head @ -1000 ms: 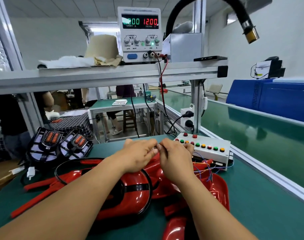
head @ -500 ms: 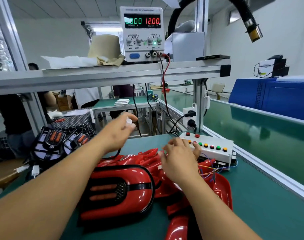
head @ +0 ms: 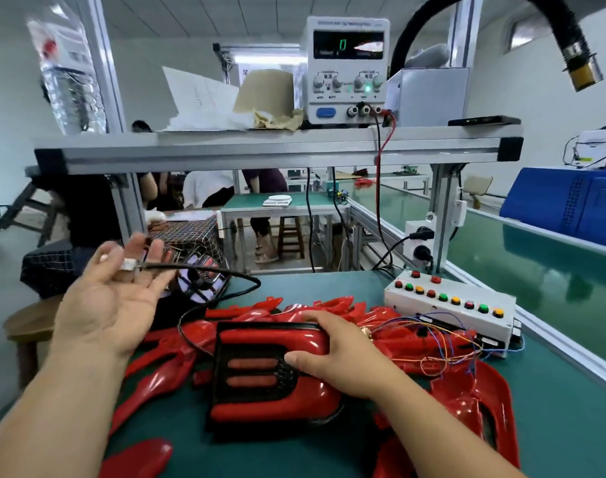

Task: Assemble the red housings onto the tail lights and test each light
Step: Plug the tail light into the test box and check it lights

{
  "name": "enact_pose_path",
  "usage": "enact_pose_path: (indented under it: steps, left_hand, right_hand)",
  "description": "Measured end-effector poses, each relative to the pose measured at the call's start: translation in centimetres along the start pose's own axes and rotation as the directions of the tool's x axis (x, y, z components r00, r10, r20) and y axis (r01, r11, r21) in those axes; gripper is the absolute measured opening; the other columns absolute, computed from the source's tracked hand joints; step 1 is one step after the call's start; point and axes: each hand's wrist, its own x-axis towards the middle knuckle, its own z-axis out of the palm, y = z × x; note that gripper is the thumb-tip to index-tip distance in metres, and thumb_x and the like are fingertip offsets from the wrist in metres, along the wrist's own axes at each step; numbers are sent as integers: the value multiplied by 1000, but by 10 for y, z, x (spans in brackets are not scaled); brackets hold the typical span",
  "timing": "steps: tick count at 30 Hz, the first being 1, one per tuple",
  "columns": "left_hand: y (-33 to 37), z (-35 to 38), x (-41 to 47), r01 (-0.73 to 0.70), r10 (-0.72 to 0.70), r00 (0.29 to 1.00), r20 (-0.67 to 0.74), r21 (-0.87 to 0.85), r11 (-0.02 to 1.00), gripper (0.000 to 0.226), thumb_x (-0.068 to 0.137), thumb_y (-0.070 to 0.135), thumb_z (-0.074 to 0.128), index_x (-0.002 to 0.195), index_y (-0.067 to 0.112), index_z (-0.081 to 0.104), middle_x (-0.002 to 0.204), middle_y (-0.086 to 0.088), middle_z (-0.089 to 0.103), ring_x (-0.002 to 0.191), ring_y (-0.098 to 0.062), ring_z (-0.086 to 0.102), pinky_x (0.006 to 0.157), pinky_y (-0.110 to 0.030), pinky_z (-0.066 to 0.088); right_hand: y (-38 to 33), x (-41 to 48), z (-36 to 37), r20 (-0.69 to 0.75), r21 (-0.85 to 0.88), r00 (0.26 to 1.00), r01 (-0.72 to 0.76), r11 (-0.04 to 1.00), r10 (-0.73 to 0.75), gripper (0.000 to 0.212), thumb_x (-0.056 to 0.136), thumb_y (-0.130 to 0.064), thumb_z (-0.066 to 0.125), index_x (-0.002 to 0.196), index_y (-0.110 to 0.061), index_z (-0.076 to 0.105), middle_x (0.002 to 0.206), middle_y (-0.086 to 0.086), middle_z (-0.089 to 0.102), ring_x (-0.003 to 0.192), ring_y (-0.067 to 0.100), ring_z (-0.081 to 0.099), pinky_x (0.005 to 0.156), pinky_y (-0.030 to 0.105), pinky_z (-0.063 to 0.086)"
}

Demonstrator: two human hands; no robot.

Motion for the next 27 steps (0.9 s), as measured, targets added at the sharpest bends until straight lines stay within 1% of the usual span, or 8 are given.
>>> enact_pose_path:
  steps: [5, 7, 10, 15, 17, 20, 24, 27]
  left_hand:
    - [-16, -26, -16, 33, -119, 979, -164, -448, 893, 13, 99, 12, 42, 110, 13, 50, 78, 1, 70, 91, -19, 73, 81, -56, 45]
    - [-22, -29, -21, 56, -153, 979, -137, -538, 841, 12, 92, 7, 45, 99, 2, 53, 74, -3, 65, 84, -17, 72, 83, -54, 45]
    - [-33, -27, -31, 64, -172, 978, -117, -617, 784, 14, 70, 1, 48, 82, 3, 54, 88, -10, 65, 72, -15, 69, 85, -49, 50]
    - [-68, -6, -52, 263, -300, 953, -39, -386, 884, 24, 72, 4, 46, 79, 11, 68, 80, -5, 68, 77, -17, 70, 80, -28, 58]
    - [-80, 4, -65, 334, -339, 941, 19, -227, 915, 30, 77, 4, 53, 96, 10, 76, 97, -10, 73, 90, -22, 68, 80, -32, 60]
    - [-96, 16, -80, 337, -338, 935, 109, 25, 941, 43, 80, 1, 49, 114, 11, 73, 117, -10, 71, 103, -22, 67, 98, -35, 50]
    - [-107, 20, -84, 309, -330, 932, 150, 148, 939, 56, 85, -21, 30, 125, 2, 62, 121, -15, 69, 99, -18, 70, 84, -26, 58]
    - [-110, 17, -86, 211, -267, 938, 222, 248, 945, 41, 91, -5, 43, 126, 10, 59, 119, -14, 70, 106, -23, 68, 90, -34, 56]
  right_hand:
    - [-4, -3, 0, -86, 142, 994, 73, 987, -61, 50, 74, -29, 83, 117, -35, 58, 119, -10, 59, 111, 4, 56, 101, 25, 44]
    - [-4, -3, -1, -127, 341, 992, 62, 938, -19, 44, 73, -18, 84, 111, -28, 63, 110, -4, 68, 101, 8, 65, 90, 25, 52]
    - [-4, -1, -1, -191, 678, 979, 75, 731, 76, 45, 68, -14, 85, 107, -19, 65, 96, 1, 75, 86, 16, 71, 73, 26, 57]
    - [-6, 7, -1, -192, 923, 965, 116, 367, 180, 36, 67, -20, 77, 99, -5, 70, 95, 20, 73, 81, 28, 70, 73, 38, 59]
    - [-7, 7, 1, -116, 952, 970, 47, 303, 213, 36, 73, -20, 73, 103, -1, 70, 101, 24, 71, 87, 34, 71, 72, 41, 59]
    - [-6, 6, 4, -19, 963, 960, -59, 265, 280, 41, 76, -24, 72, 110, -2, 69, 105, 24, 71, 92, 38, 71, 73, 47, 59]
    - [-7, 4, 5, -18, 943, 952, -85, 320, 306, 42, 81, -29, 68, 115, -4, 67, 105, 23, 71, 95, 39, 70, 80, 53, 57]
    - [-9, 2, 6, -54, 923, 969, -44, 382, 241, 49, 82, -29, 68, 121, -2, 59, 109, 22, 71, 99, 38, 69, 81, 50, 57]
